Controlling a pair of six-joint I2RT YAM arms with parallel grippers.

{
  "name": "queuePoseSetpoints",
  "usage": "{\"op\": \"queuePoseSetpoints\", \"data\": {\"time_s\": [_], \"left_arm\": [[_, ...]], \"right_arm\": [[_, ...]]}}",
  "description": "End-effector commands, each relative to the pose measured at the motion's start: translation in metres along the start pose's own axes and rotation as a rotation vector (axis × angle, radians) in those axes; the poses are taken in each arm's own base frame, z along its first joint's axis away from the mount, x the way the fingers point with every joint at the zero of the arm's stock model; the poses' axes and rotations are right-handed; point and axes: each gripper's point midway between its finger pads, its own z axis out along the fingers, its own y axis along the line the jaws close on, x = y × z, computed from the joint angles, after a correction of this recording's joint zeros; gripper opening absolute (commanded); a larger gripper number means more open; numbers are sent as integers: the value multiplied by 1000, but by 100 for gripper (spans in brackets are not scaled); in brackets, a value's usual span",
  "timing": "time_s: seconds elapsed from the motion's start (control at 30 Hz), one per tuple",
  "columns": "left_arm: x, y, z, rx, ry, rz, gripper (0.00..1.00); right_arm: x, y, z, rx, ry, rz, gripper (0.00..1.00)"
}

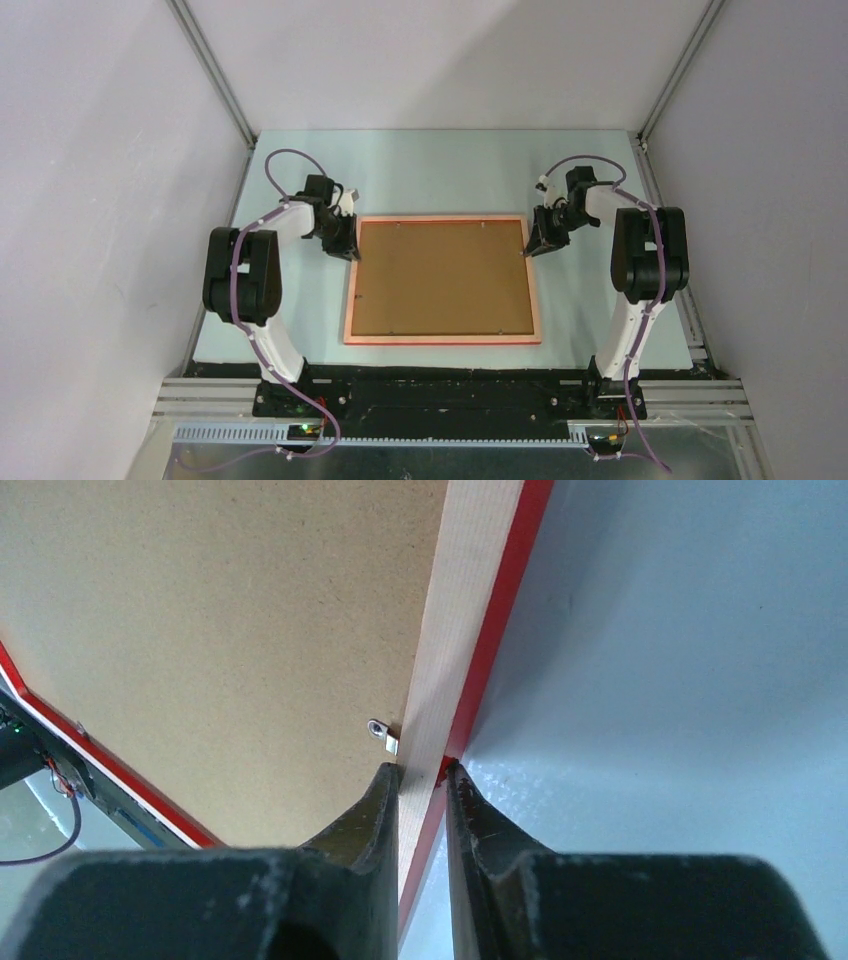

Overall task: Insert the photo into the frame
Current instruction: Move the photo frame to the center of the board.

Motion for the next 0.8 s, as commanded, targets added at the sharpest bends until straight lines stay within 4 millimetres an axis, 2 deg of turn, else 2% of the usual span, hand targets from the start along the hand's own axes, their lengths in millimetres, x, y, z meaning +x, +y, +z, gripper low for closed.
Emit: {"op": "queuePoseSetpoints", "data": {"time_s": [0.0,0.23,0.5,0.6,0.77], "left_arm": [[1,-25,5,139,33,27,0],[-20,-33,12,185,25,-6,0],[-51,-37,14,195,-18,-12,0],[-61,-38,16,204,-29,-20,1],[-76,-41,17,215,-46,-34,5]], "right_arm": [[-19,-9,3,21,-37,-36,9],[-30,-17,4,46,-41,-39,7],[-51,-24,0,56,-65,-30,8],[-61,-35,-8,64,-89,-5,9],[-68,-36,-17,65,-118,-12,12]]}}
